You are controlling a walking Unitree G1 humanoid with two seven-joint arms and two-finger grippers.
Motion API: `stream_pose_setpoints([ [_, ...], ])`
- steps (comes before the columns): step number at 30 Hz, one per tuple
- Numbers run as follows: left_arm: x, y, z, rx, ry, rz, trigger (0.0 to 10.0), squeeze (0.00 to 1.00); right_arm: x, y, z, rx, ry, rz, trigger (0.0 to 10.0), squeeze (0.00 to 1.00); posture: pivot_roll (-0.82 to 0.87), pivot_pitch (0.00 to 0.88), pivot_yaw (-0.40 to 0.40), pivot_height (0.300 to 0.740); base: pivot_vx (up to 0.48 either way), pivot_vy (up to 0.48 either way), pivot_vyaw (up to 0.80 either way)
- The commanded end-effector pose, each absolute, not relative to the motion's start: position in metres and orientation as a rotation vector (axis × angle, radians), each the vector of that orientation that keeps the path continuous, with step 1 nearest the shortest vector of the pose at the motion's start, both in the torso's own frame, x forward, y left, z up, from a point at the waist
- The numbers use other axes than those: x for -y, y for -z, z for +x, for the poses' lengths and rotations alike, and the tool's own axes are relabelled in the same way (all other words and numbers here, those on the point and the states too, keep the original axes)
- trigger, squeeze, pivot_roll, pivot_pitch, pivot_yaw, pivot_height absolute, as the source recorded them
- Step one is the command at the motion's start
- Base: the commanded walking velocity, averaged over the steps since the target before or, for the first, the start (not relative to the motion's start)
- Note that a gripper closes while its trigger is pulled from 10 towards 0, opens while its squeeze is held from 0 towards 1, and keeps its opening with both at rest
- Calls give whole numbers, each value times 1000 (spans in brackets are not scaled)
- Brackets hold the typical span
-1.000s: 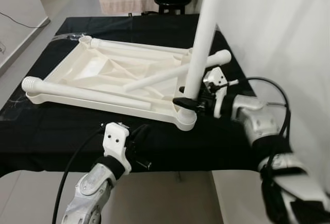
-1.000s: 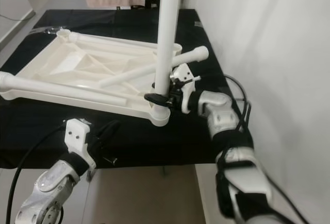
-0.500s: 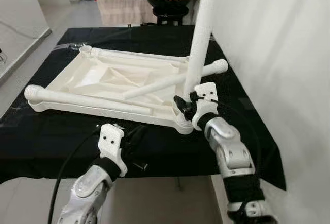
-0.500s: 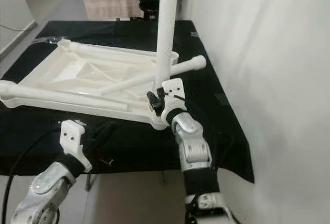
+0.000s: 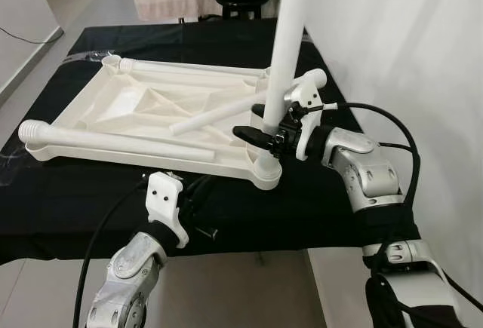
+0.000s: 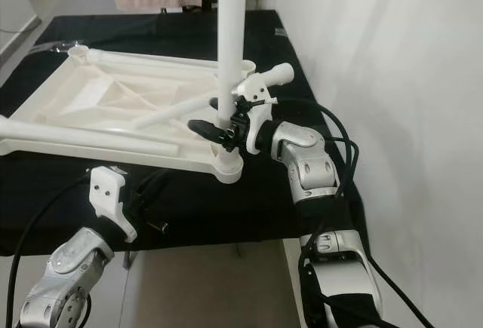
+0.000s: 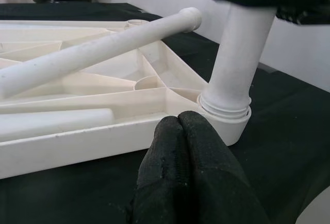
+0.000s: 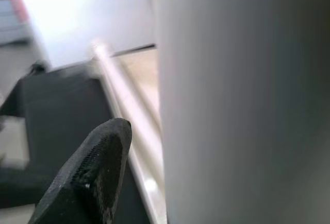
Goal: Building children table
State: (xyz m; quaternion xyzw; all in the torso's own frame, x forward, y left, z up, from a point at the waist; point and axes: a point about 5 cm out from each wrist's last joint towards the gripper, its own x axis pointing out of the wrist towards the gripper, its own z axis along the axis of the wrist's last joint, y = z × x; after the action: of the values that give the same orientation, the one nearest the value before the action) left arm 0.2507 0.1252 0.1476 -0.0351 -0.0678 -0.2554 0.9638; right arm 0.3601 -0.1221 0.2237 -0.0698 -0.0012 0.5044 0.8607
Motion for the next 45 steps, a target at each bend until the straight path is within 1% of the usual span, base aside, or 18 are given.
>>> stream_pose_setpoints([
  [1, -125, -142, 249, 116, 514, -71, 10000, 0, 118, -221, 359, -42, -1273, -181, 10000, 0, 34, 99, -10, 740, 0, 0, 0],
  [8, -121, -141, 247, 118, 525, -56, 10000, 0, 120, -219, 370, -113, -1322, -184, 10000, 0, 45, 100, -17, 740, 0, 0, 0],
  [9, -120, -141, 247, 117, 530, -60, 0, 0, 121, -218, 370, -122, -1324, -182, 10000, 0, 49, 98, -20, 740, 0, 0, 0],
  [11, -120, -141, 246, 115, 533, -63, 0, 0, 122, -217, 371, -127, -1330, -181, 10000, 0, 49, 98, -20, 740, 0, 0, 0],
  [12, -119, -141, 246, 117, 531, -67, 0, 0, 123, -217, 372, -133, -1327, -175, 4627, 0, 51, 101, -23, 740, 0, 0, 0],
  [14, -119, -141, 246, 118, 531, -72, 0, 0, 126, -218, 374, -135, -1318, -186, 5059, 0, 51, 101, -23, 740, 0, 0, 0],
  [15, -120, -141, 246, 117, 512, -68, 0, 0, 127, -219, 375, -137, -1316, -188, 3843, 0, 55, 103, -22, 740, 0, 0, 0],
  [16, -121, -141, 247, 112, 499, -69, 7608, 0, 129, -219, 376, -138, -1314, -183, 0, 0, 55, 103, -22, 740, 0, 0, 0],
  [17, -121, -141, 247, 109, 491, -69, 7608, 0, 131, -220, 376, -138, -1320, -177, 0, 0, 55, 103, -22, 740, 0, 0, 0],
  [18, -121, -141, 247, 111, 493, -70, 10000, 0, 133, -220, 377, -136, -1311, -174, 0, 0, 59, 106, -20, 740, 0, 0, 0],
  [24, -121, -142, 246, 118, 500, -77, 10000, 0, 140, -210, 379, -145, -1208, -203, 0, 0, 53, 116, -29, 740, 0, 0, 0],
  [27, -122, -144, 246, 122, 494, -82, 10000, 0, 145, -181, 372, -187, -1009, -176, 0, 0, 41, 130, -39, 740, 0, 0, 0],
  [31, -124, -144, 246, 124, 491, -83, 10000, 0, 143, -162, 366, -221, -881, -158, 0, 0, 38, 135, -36, 740, 0, 0, 0],
  [34, -127, -145, 247, 123, 489, -80, 10000, 0, 139, -128, 332, -326, -275, -42, 0, 0, 28, 142, -20, 740, 0, 0, 0],
  [35, -128, -146, 248, 123, 489, -79, 10000, 0, 142, -125, 322, -345, -169, -18, 0, 0, 28, 142, -20, 740, 0, 0, 0],
  [38, -129, -145, 249, 122, 492, -74, 10000, 0, 134, -125, 323, -326, -171, -35, 0, 0, 29, 137, -12, 740, 0, 0, 0],
  [44, -126, -144, 252, 118, 502, -72, 10000, 0, 114, -144, 350, -254, -218, -36, 0, 0, 39, 115, -18, 740, 0, 0, 0],
  [45, -127, -144, 252, 120, 495, -72, 10000, 0, 110, -148, 352, -241, -228, -5, 9765, 0, 40, 114, -19, 740, 0, 0, 0],
])
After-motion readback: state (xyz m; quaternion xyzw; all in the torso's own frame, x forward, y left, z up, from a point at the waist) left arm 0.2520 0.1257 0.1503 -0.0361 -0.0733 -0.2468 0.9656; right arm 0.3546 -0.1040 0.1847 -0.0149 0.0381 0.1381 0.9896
